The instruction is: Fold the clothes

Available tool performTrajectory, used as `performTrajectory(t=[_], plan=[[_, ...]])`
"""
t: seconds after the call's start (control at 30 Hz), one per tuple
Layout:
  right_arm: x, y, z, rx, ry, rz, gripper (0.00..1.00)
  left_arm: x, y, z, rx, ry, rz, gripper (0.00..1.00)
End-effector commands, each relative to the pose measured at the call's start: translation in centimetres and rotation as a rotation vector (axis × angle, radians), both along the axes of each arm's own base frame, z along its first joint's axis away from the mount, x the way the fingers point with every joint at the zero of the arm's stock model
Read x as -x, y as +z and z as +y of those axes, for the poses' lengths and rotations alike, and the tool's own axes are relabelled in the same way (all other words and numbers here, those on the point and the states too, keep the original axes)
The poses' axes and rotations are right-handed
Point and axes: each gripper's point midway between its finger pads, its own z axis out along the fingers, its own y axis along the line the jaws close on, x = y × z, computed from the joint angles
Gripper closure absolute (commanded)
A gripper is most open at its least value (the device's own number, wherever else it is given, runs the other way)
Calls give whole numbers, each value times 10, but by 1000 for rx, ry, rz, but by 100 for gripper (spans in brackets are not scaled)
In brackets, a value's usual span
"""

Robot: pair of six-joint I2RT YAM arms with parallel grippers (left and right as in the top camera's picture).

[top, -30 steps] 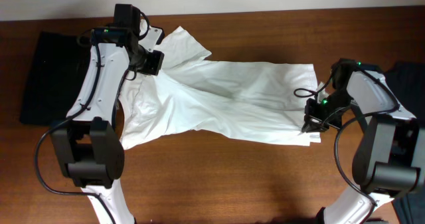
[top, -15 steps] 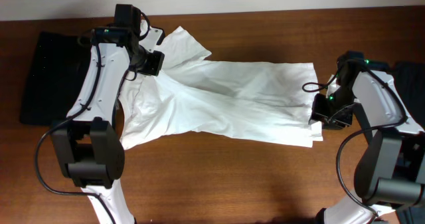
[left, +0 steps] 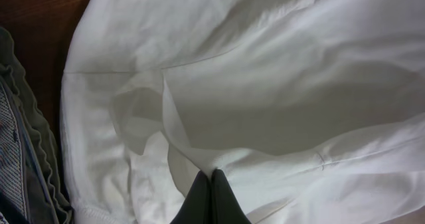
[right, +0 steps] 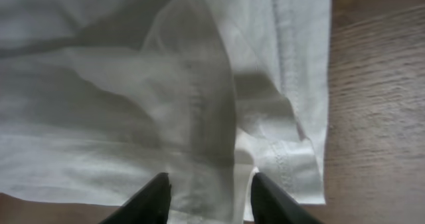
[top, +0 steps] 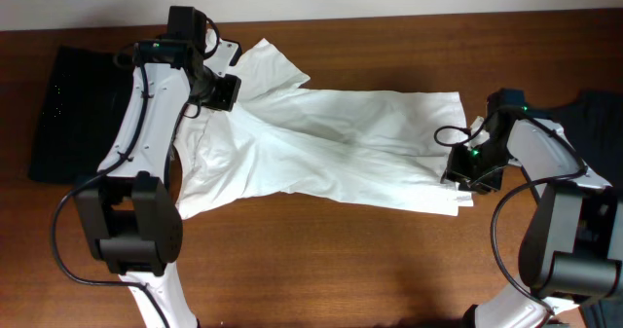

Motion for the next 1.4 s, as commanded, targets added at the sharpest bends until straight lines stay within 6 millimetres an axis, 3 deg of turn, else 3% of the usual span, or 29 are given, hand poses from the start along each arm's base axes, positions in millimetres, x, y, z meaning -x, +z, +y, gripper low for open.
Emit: performTrajectory(t=[0.0, 0.07, 0.13, 0.27, 0.37, 0.47, 0.57, 0.73, 0.77, 0.8, 0.83, 1.0, 1.17, 1.37], plan=[[-6, -1, 15, -78, -7, -21, 77, -4, 15, 0, 3, 9, -39, 100], [-10, 2, 19, -105, -8, -38, 96, -4, 15, 1, 3, 9, -38, 100], [-12, 6, 15, -90, 1, -50, 96, -4, 15, 1, 2, 9, -38, 100], [-5, 34, -7, 24, -12, -64, 96, -3, 15, 1, -4, 4, -38, 100], [25, 56, -14, 91, -46, -2, 96, -2, 15, 2, -9, -10, -36, 100], [54, 64, -14, 107, -109, 104, 96, 2, 13, 3, -16, -12, -18, 100], [66, 66, -10, 101, -121, 158, 96, 6, 12, 3, -17, -13, -3, 100], [48, 64, -14, 111, -123, 82, 96, 7, 11, 3, -17, -13, 2, 100], [44, 64, -15, 113, -124, 66, 87, 6, 11, 3, -17, -13, 1, 100], [40, 63, -16, 116, -115, 53, 67, 6, 11, 3, -17, -13, 1, 100], [37, 61, -16, 117, -103, 41, 59, 7, 11, 3, -17, -14, 1, 100], [11, 38, -9, 48, -107, 8, 59, 6, 11, 3, -18, -16, 0, 100], [5, 0, -2, -10, -96, 79, 65, 6, 11, 3, -17, -16, 0, 100], [-8, -7, -4, -9, -59, 29, 69, 6, 11, 3, -17, -16, 0, 100]])
